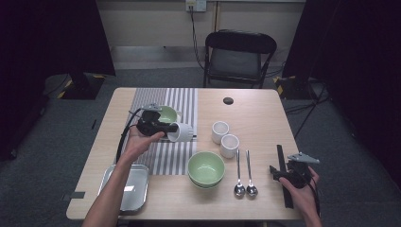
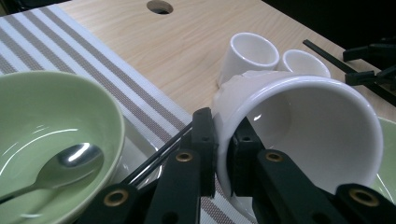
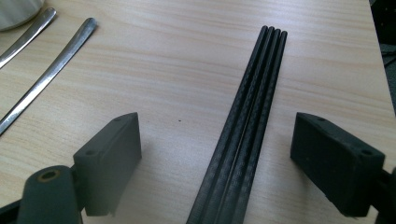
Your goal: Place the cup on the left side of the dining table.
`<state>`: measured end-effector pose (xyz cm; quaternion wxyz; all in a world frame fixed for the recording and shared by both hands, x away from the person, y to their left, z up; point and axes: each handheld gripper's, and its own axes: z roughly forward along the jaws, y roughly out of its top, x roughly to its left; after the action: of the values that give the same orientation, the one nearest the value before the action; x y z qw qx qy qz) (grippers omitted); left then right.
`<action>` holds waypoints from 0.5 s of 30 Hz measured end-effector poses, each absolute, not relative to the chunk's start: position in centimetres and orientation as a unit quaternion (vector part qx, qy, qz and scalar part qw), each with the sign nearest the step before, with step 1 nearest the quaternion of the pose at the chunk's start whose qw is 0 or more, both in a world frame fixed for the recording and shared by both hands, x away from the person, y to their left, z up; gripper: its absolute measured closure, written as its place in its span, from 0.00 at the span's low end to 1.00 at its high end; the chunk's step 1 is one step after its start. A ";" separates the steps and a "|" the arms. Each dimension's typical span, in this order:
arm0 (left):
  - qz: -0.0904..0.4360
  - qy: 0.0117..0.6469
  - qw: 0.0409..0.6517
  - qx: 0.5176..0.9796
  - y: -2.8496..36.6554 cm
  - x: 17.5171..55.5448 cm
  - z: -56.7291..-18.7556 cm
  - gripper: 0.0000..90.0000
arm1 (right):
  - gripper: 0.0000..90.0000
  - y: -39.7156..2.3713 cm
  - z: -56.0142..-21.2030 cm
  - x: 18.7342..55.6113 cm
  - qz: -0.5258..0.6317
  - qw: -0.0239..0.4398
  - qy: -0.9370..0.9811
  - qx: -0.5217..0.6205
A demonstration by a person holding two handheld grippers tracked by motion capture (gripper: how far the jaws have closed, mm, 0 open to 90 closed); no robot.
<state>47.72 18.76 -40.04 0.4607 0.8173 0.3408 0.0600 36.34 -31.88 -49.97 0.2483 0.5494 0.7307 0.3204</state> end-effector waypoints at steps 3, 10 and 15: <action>0.064 0.345 0.461 0.815 19.6 47.2 -40.3 0.93 | 0.17 -31.9 -50.0 36.3 0.320 0.248 0.731 0.549; 0.074 0.349 0.455 0.816 21.4 46.4 -40.5 0.93 | 0.17 -31.9 -50.0 36.3 0.320 0.248 0.731 0.549; 0.079 0.347 0.453 0.817 22.2 45.7 -40.7 0.93 | 0.17 -31.9 -50.0 36.3 0.320 0.248 0.731 0.549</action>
<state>45.70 22.23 -40.71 0.4531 0.8171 0.3474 0.0794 36.35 -31.88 -49.96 0.2481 0.5494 0.7307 0.3204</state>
